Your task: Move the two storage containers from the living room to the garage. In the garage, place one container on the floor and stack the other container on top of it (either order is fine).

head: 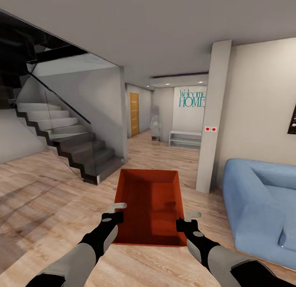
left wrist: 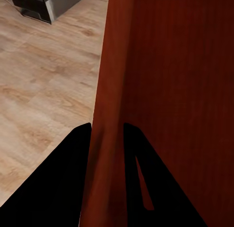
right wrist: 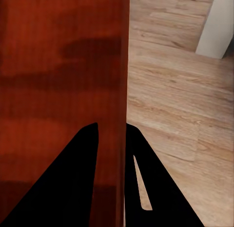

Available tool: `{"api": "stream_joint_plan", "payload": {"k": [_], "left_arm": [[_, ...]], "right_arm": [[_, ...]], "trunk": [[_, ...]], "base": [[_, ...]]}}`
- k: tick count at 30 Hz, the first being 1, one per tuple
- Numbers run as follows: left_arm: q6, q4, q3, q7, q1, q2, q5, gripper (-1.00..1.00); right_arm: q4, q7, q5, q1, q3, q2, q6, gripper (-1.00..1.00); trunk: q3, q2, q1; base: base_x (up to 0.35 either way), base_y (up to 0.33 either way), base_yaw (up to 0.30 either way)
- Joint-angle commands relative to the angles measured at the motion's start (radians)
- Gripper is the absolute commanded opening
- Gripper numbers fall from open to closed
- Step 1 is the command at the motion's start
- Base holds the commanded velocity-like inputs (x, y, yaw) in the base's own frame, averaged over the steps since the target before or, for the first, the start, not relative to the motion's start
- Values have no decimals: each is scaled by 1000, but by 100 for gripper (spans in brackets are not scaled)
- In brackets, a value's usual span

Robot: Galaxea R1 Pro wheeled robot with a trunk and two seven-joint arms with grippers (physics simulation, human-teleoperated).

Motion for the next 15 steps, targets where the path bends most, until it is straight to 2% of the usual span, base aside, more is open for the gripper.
{"api": "stream_joint_plan", "payload": {"k": [1, 15], "left_arm": [[7, -3, 58, 12, -1, 41, 3, -100], [7, -4, 58, 12, -1, 42, 4, -100]], "right_arm": [[-1, -7, -5, 0, -33, -2, -3, -100], [-1, -7, -5, 3, -33, -2, -4, -100]], "trunk": [[-2, -1, 1], [-2, -1, 1]], "base": [[322, 0, 0], [322, 0, 0]]}}
